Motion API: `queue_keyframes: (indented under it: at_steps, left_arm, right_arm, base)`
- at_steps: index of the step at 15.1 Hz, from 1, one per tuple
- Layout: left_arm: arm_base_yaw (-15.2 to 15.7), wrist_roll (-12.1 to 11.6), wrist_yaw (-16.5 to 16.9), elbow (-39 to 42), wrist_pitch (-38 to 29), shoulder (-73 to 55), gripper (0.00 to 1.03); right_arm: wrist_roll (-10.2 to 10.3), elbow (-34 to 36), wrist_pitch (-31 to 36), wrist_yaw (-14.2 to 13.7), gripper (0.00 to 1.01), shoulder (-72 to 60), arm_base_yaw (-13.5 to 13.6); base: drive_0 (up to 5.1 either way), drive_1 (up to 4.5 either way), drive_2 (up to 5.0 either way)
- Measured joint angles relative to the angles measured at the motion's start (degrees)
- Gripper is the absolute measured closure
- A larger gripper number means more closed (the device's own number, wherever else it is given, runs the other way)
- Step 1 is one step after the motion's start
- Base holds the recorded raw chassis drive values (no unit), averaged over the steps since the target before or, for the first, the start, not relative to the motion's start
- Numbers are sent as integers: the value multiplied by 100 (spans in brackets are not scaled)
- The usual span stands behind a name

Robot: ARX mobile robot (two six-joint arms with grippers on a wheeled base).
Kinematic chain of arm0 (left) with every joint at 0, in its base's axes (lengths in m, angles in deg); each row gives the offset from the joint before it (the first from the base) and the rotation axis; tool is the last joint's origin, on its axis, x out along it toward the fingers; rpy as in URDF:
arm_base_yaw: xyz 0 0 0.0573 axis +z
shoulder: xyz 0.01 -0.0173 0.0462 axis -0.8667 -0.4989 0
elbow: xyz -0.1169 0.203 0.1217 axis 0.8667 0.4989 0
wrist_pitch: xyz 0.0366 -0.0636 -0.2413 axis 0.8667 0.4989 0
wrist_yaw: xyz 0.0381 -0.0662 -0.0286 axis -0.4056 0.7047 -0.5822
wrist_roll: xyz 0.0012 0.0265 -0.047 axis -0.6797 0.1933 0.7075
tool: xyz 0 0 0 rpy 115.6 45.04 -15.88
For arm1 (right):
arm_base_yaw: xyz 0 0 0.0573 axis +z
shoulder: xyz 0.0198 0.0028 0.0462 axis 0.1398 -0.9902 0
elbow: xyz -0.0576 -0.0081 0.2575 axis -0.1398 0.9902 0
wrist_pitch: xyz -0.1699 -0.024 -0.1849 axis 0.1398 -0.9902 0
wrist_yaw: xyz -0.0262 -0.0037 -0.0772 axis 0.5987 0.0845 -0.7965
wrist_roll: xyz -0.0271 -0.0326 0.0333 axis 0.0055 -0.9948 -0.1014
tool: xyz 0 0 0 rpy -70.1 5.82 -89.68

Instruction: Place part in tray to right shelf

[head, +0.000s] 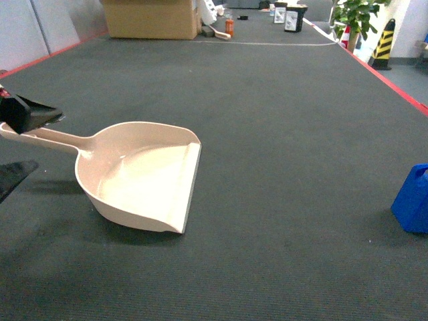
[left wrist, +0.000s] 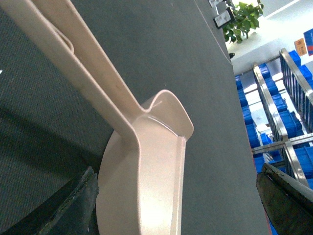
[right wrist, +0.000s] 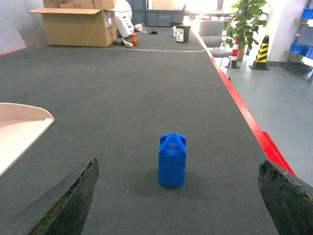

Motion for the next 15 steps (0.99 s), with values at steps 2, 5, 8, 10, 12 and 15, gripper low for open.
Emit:
queue_keyframes:
  at_steps: [2,5,8,10,12,15]
  left_arm:
    - [81,52,-72,-522,85,-557,5]
    - [313,302,-192,-1207,111,-1281,5]
    - [382,483,-262,-1902,317,-1790,5]
    - [337,627,-258,-2225,358,-2044,5]
    - [315,857,-214,-2555,243,-2164,17]
    - [289,1099,7,-2566,-234,-2258,52]
  right_arm:
    - [0,0,0,0,3,0,0]
    - [0,0,2,0,3,0,0]
    - [0,0,2,0,3,0,0]
    - [0,0,0,-2,3,0,0]
    - [0,0,2,0,3,0,0]
    - [0,0,2,0,3,0,0]
  base:
    - [0,0,0]
    - [0,0,0]
    - [0,0,0]
    - [0,0,0]
    - [0,0,0]
    - [0,0,0]
